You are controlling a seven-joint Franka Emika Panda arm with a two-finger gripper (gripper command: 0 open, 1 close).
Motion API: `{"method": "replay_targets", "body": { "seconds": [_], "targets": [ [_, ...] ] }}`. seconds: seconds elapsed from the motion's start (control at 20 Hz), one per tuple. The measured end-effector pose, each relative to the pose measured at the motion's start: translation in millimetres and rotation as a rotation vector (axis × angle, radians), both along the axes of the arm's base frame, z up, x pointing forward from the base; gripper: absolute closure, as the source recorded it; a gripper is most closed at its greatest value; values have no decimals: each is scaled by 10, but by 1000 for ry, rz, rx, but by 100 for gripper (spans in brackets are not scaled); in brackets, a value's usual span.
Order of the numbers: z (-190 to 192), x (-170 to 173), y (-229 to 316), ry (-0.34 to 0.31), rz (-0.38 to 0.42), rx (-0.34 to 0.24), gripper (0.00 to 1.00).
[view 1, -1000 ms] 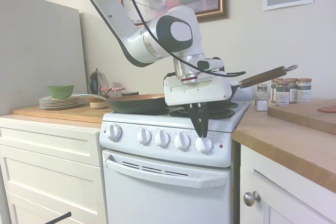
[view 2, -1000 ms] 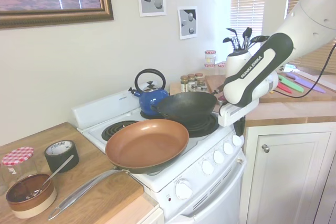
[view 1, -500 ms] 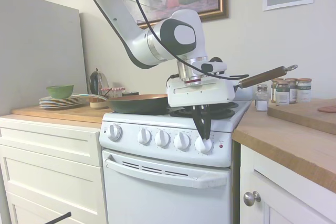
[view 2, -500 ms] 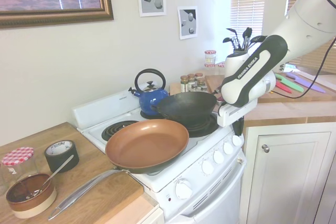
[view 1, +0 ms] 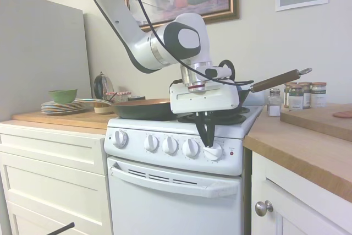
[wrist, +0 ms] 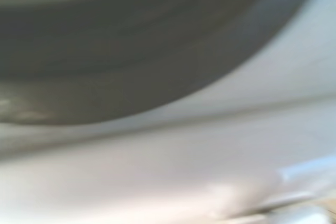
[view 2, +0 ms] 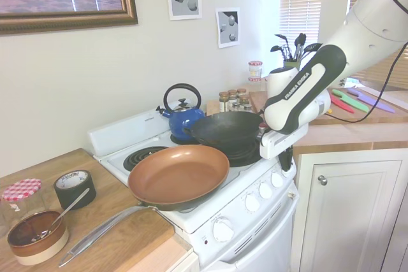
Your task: Turn on the stove on the bottom right
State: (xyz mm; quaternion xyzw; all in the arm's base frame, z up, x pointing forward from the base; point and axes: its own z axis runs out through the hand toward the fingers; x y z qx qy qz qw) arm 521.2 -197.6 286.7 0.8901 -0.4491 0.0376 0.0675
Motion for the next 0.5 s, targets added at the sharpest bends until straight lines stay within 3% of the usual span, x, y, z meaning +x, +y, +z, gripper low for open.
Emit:
{"method": "replay_targets", "body": {
  "seconds": [0.5],
  "targets": [
    [-202,-25,29,8,-29,23,100]
  ]
}}
